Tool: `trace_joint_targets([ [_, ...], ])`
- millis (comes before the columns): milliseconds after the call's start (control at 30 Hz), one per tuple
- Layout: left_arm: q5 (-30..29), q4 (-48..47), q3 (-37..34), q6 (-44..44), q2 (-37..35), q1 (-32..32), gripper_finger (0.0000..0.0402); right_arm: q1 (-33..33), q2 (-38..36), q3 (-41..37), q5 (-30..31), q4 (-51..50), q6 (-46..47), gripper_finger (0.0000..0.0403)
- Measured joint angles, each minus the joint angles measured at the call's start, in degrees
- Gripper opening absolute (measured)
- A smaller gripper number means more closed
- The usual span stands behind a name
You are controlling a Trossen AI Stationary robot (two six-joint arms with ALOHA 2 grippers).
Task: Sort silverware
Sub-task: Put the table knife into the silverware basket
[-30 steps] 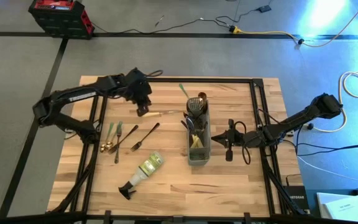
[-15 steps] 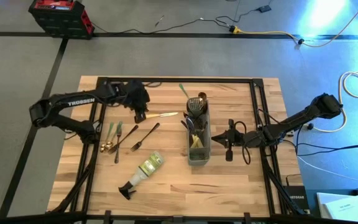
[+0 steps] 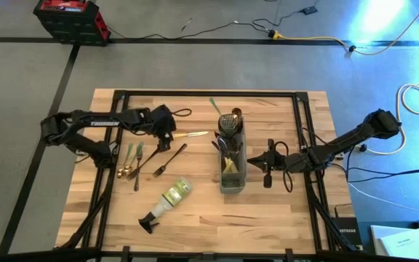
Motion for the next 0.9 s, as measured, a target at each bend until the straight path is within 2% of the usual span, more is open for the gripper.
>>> trace_joint_targets([
  [133, -3.69, 1.54, -0.04, 1.91, 4.32, 0.27, 0.0258, 0.00, 0.00, 0.00, -0.02, -0.02, 0.00, 0.0000],
  [333, -5.90, 4.86, -0.04, 4.16, 7.76, 0.57, 0.0266, 0.00, 0.00, 0.00, -0.02, -0.05, -0.02, 0.0000],
  [633, -3.75, 3.26, 0.33, 3.79, 11.44, 2.12, 0.0266, 0.00, 0.00, 0.00, -0.02, -0.09, -0.02, 0.0000],
  [900, -3.22, -0.76, 3.19, 3.36, 11.52, 2.41, 0.0237, 0.00, 0.00, 0.00, -0.02, -0.09, -0.02, 0.0000],
])
